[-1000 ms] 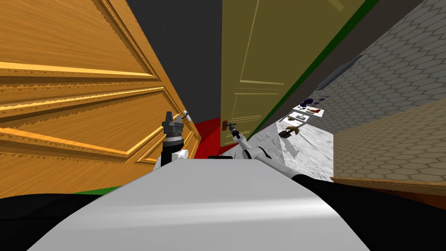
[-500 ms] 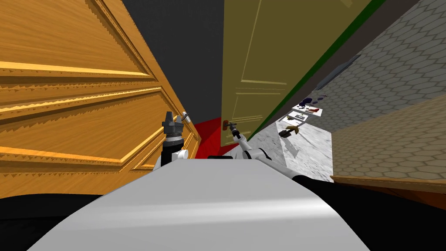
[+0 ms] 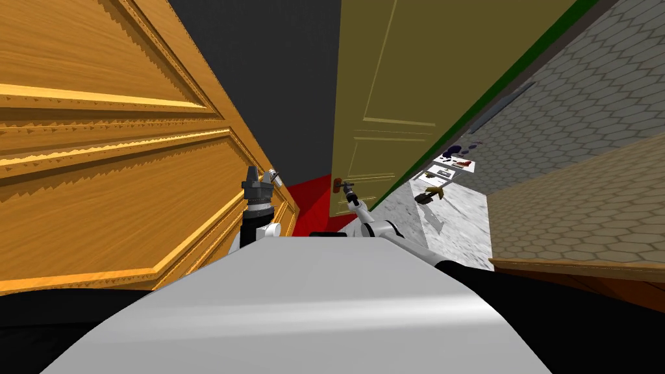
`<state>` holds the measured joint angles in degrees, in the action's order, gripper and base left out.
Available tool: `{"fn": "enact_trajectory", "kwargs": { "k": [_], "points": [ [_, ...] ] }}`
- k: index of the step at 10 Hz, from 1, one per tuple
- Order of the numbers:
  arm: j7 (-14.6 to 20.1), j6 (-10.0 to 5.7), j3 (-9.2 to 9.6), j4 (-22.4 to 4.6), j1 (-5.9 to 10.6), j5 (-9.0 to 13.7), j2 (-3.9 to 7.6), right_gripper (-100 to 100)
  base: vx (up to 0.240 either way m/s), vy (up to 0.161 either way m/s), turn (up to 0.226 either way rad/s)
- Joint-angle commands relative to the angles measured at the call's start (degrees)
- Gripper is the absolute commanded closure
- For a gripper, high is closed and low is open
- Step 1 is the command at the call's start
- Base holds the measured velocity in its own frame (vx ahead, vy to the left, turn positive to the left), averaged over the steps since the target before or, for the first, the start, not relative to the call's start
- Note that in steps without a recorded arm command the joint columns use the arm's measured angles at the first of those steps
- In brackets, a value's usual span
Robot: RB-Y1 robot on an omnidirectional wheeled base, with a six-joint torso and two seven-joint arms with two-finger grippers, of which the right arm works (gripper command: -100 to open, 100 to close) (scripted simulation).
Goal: Push the door open
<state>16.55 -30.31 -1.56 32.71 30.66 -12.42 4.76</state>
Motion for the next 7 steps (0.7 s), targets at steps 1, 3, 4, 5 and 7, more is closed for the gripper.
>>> {"fn": "enact_trajectory", "kwargs": {
  "k": [1, 3, 4, 5, 7],
  "points": [
    [-1.6, 0.78, -1.47, 1.4, -0.58, 0.6, 0.17, 100, 0.136, 0.145, -0.089],
    [-4.0, 1.38, -3.47, 1.4, -0.57, 1.6, -0.58, 100, 0.158, 0.162, -0.111],
    [-4.5, 1.51, -3.92, 1.4, -0.56, 1.8, -0.77, 100, 0.148, 0.152, -0.077],
    [-5.6, 1.78, -4.82, 1.5, -0.56, 2.2, -1.14, 100, 0.141, 0.137, -0.081],
    [-7.4, 2.24, -6.36, 1.5, -0.54, 3.0, -1.87, 100, 0.152, 0.153, -0.103]
  ]
}}
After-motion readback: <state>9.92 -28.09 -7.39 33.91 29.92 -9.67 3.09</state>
